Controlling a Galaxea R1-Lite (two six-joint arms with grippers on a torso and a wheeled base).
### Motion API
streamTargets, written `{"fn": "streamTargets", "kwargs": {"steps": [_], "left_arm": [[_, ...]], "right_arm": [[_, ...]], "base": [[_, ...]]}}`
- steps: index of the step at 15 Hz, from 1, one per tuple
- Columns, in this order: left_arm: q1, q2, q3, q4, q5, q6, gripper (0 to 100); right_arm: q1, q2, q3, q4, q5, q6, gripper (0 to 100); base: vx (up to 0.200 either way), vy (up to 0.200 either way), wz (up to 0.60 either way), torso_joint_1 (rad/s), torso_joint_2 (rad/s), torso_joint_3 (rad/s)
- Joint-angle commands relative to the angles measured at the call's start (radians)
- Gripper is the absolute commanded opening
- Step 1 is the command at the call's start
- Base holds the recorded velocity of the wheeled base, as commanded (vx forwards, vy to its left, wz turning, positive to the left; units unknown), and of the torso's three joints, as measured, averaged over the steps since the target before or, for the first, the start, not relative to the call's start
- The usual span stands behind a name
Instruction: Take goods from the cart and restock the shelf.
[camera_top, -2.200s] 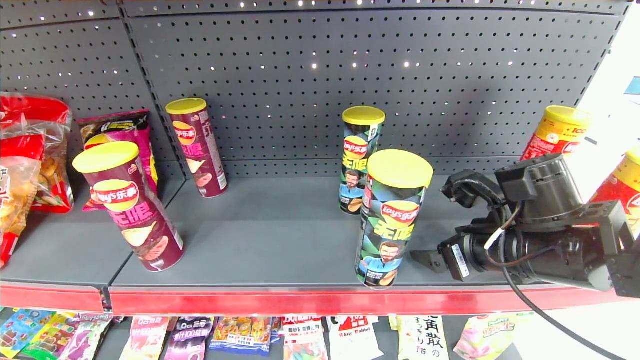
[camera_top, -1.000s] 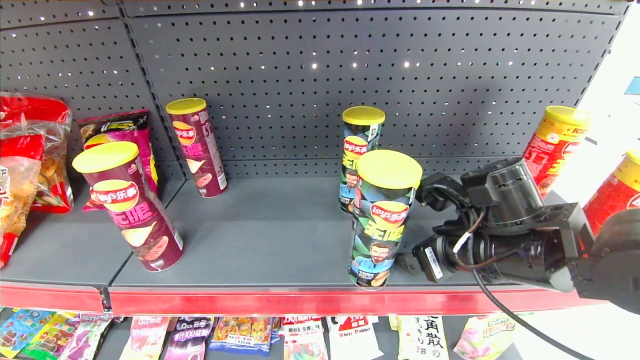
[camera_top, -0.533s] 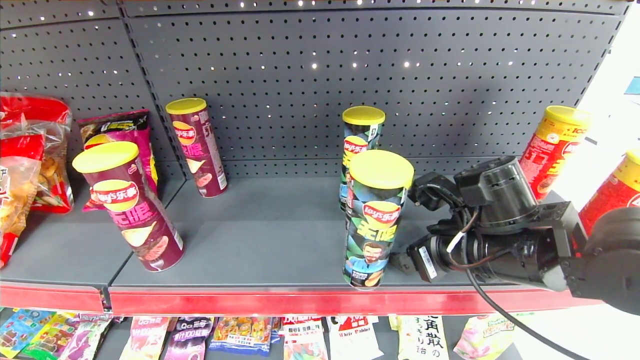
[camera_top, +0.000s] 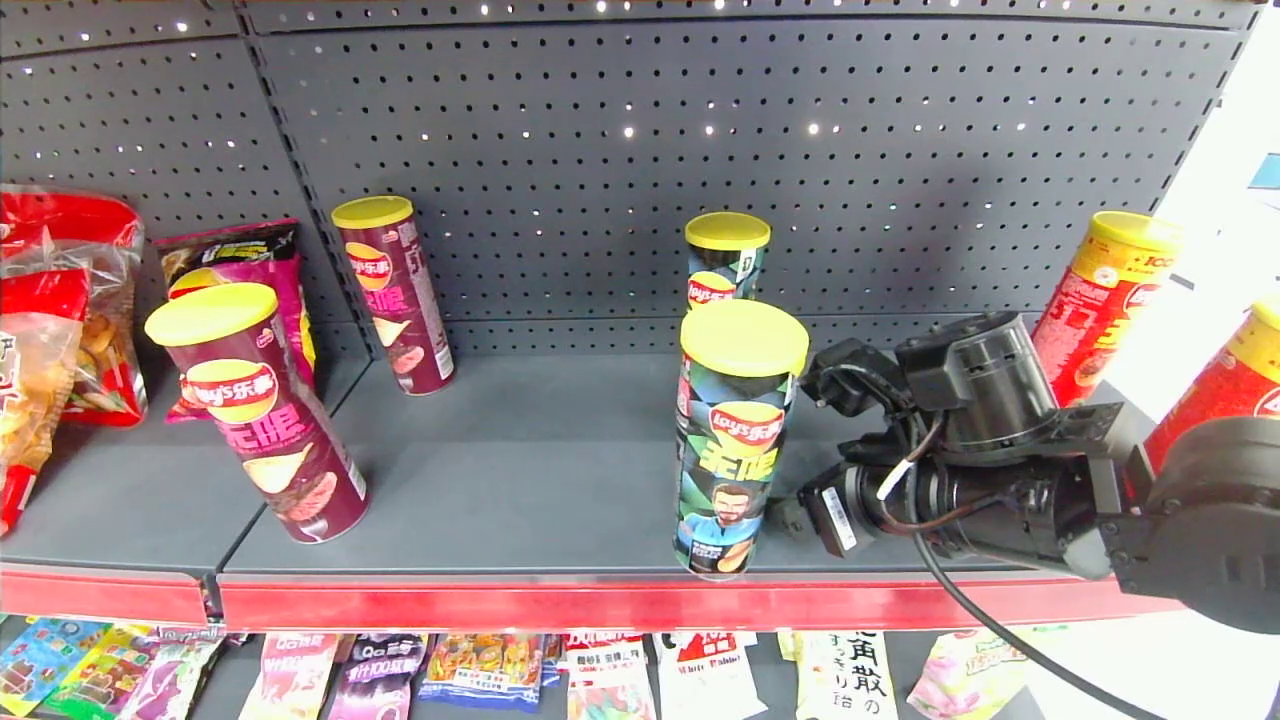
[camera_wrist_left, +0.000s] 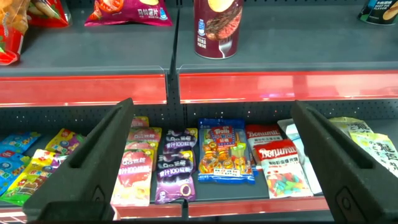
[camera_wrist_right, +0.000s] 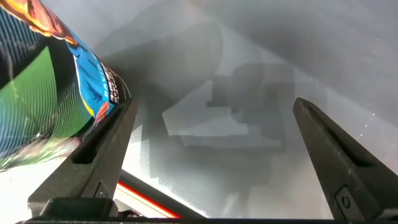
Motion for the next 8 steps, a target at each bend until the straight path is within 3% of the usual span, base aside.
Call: {"fn": "streamTargets", "kwargs": {"steps": [1,8], "left_arm": [[0.0,0.0,0.0,0.0,0.0,0.0,100],[0.0,0.0,0.0,0.0,0.0,0.0,100]], "right_arm": [[0.002,0.0,-0.001,-0.002,0.0,-0.002,100],[0.022,0.012,-0.01,-0.004,-0.001,-0.001,100]], "base": [[0.0,0.0,0.0,0.0,0.0,0.0],[0.0,0.0,0.0,0.0,0.0,0.0]]}}
